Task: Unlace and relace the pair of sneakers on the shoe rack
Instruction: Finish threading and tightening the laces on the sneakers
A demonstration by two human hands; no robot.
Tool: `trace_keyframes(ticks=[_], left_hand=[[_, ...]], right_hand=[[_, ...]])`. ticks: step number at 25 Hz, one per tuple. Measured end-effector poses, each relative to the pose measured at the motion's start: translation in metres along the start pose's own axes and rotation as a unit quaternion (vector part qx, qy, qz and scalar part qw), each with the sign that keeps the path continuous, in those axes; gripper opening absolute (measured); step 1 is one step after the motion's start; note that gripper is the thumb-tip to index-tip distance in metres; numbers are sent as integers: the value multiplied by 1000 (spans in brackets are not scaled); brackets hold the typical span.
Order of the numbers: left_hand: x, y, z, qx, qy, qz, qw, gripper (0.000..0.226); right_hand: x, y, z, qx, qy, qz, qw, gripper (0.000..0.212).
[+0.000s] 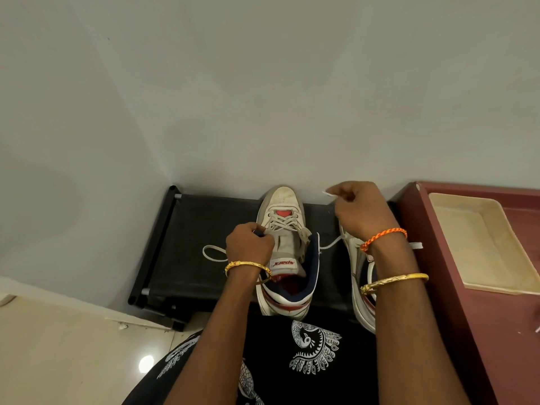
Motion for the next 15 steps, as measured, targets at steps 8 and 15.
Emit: trace_keyframes(ticks=[8, 15], left_hand=[[12, -2, 18, -75, -31, 58, 995, 19], [9, 8, 39, -230, -169, 135, 949, 11]], right_hand=[[-11, 84, -11, -83, -17, 48, 995, 13], [-19, 105, -5, -232, -76, 45, 969, 18]])
Point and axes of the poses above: each hand's wrist, its own x-axis towards the middle knuckle, its own y-axis out of the palm, z = x × y, the point moved 10 cm from there along x, towards the middle knuckle, and after that the axes turned 4 degrees about x, right-handed, at the moved point
